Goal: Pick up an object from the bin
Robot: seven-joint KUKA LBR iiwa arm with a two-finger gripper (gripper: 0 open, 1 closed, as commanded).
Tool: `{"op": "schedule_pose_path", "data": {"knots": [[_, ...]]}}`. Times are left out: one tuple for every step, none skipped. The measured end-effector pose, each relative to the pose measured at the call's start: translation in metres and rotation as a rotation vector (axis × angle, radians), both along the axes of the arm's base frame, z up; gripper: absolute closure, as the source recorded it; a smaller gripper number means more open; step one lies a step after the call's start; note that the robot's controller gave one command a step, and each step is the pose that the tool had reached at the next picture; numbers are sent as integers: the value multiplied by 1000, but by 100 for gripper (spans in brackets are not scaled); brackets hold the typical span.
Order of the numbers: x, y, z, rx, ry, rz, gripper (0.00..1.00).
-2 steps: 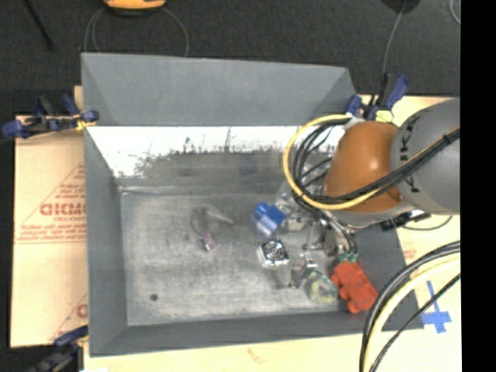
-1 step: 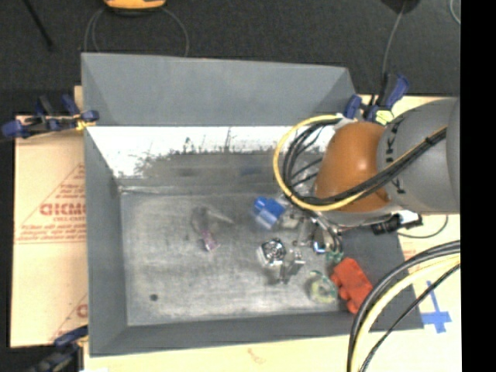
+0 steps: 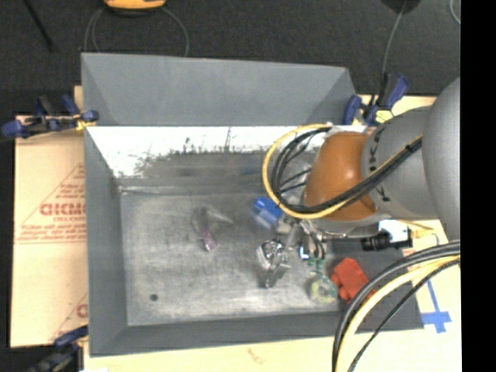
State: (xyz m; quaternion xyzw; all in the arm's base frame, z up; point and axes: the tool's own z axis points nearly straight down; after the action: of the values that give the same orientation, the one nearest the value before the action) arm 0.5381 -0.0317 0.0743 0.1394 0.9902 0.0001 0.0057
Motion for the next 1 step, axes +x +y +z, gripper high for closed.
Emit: {"op": "schedule_pose_path", "data": {"knots": [[3,-12,0,1,0,-13,0]]}}
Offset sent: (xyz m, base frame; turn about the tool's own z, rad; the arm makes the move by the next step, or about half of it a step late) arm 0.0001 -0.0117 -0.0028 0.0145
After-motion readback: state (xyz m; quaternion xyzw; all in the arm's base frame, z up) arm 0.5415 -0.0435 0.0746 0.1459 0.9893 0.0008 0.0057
